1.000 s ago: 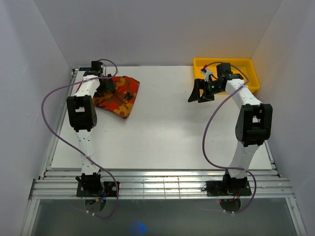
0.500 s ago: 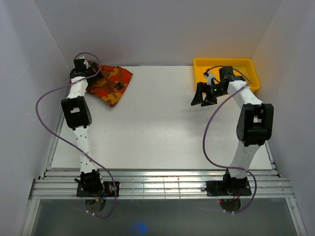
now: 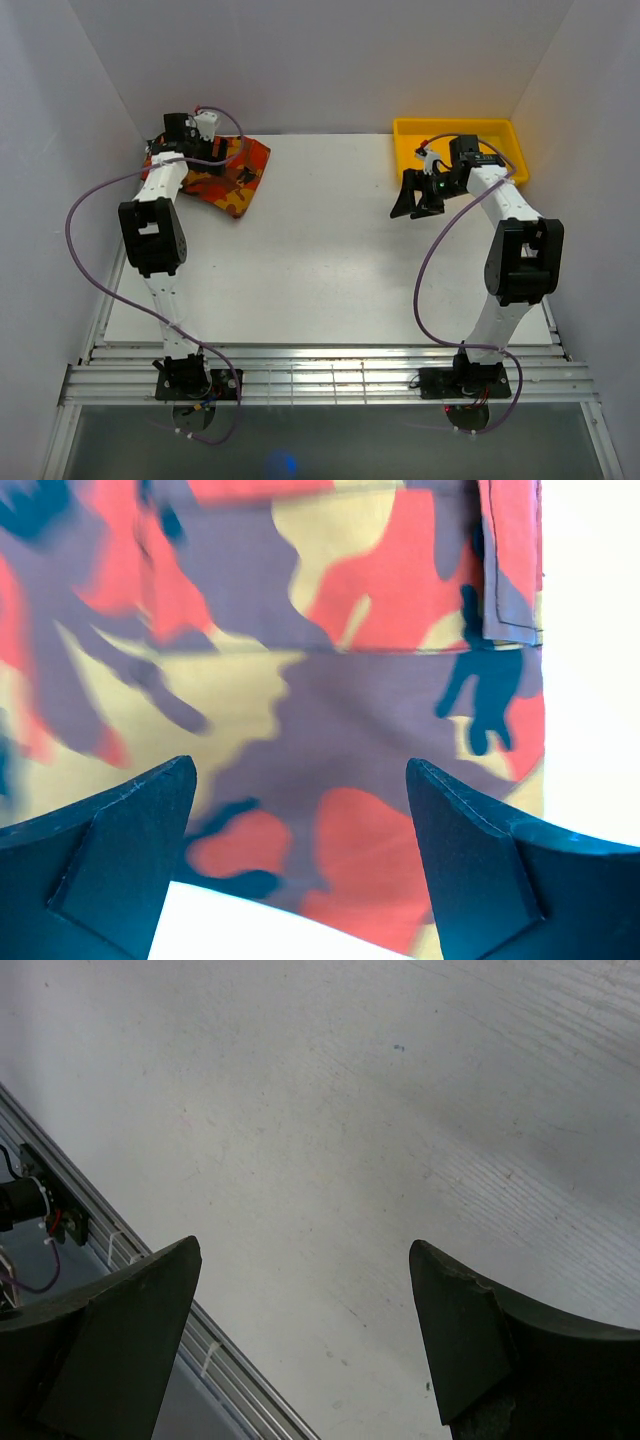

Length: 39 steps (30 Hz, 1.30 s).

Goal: Fold and stack the trousers
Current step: Neatly place the folded trousers to the corner

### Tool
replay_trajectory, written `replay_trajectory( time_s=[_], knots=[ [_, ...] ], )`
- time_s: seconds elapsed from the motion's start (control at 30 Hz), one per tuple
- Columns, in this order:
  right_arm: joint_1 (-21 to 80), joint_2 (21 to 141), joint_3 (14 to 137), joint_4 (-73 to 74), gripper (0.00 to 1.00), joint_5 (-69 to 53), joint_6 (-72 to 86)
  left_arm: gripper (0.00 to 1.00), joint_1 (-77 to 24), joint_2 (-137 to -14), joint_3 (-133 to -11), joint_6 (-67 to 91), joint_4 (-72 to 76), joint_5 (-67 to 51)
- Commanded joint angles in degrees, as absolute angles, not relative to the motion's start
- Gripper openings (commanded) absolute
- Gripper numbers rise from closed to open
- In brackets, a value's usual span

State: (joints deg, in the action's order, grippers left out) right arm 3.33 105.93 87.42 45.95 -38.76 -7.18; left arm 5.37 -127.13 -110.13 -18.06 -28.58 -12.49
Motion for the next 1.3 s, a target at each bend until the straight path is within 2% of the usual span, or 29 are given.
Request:
replay_trajectory(
  time_s=[0.0,0.3,0.4,0.53,0.67,0.8,0.9,1.0,1.1,1.27],
  knots=[
    [2.99,103.8,86.4,47.2,0.9,-40.6,-8.44,0.98,6.5,-126.2,-113.37,-34.96,-31.82,-10.55],
    [2.9,103.45,85.17,47.11,0.9,-39.82,-7.56,0.97,6.42,-141.05,-122.34,-37.36,-30.77,-14.41],
    [2.64,103.36,84.64,47.11,0.9,-39.55,-7.65,0.98,6.5,-146.31,-126.64,-33.77,-30.93,-14.24],
    [2.37,103.01,84.55,47.29,0.9,-39.64,-7.47,0.97,6.59,-152.05,-132.89,-24.01,-40.31,-15.73],
    [2.2,102.57,84.55,47.37,0.9,-39.72,-7.47,0.93,7.55,-149.69,-124.13,-10.4,-42.45,-16.25],
    [2.11,102.31,84.03,47.55,0.9,-40.17,-7.38,0.9,8.26,-144.07,-107.81,5.59,-42.45,-20.12],
    [2.11,101.69,83.59,47.55,0.9,-40.25,-7.38,0.91,8.35,-137.3,-94.72,12.36,-37.98,-21.35],
    [2.11,100.81,83.06,47.55,0.9,-40.34,-7.56,0.91,8.44,-132.46,-89.57,14.67,-33.85,-21.01],
    [2.02,100.63,82.71,47.64,0.9,-40.43,-7.73,0.92,8.96,-133.84,-92.97,13.98,-33.39,-18.73],
    [1.85,101.16,84.02,48.16,0.9,-40.43,-7.91,0.93,11.16,-147.19,-119.23,4.59,-44.37,-14.52]
  ],
)
